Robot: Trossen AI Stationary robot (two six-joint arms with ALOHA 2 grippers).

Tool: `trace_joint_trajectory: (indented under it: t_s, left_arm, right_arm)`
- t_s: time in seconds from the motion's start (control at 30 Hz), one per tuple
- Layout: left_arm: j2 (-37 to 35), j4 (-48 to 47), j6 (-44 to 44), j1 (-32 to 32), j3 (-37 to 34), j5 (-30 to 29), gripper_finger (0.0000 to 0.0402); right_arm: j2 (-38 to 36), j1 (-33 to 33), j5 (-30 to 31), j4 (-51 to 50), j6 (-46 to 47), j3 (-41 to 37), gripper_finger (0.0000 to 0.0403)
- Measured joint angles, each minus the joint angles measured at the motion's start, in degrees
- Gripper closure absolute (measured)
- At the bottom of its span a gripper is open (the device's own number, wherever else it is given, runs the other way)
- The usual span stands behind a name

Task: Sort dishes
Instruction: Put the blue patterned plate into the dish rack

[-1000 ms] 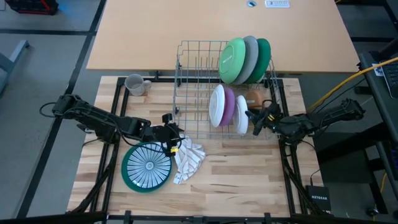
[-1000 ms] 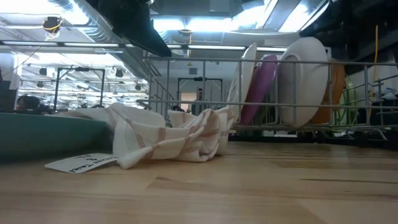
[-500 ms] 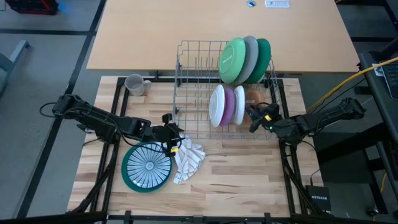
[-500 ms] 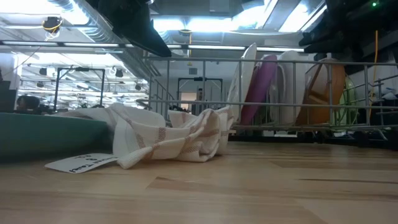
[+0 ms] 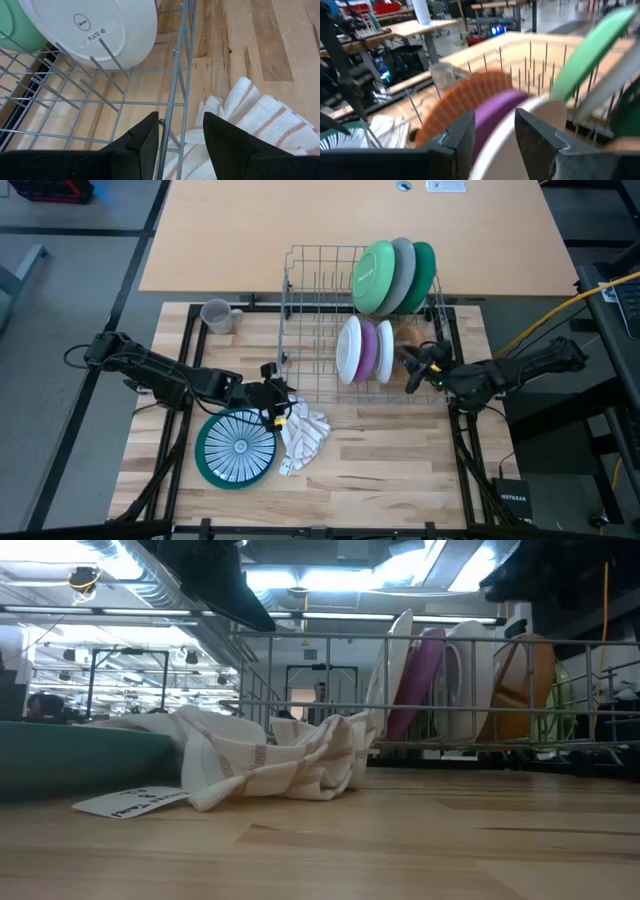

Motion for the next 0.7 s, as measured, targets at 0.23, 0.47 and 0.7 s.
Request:
trace_joint_trajectory:
  t_s: [0.23,0.47,0.7]
  left_arm:
    - [-1.1,-0.1,2.8,-3.3,0.1,-0.1,0.0259]
    - [-4.9,-0.1,-8.4,-10.6,1.0,0.0,0.0259]
    - [-4.4,-4.2,-24.1,-20.8,1.0,5.7,0.0259]
  right_arm:
    - [-0.1,0.0,-7.5,0.3,-7.9,8.0,0.0262]
    - [3.5,0.0,-28.8,0.5,-7.0,9.0,0.0262]
    - [15.3,0.0,-39.0,4.5,-5.9,9.0,0.0262]
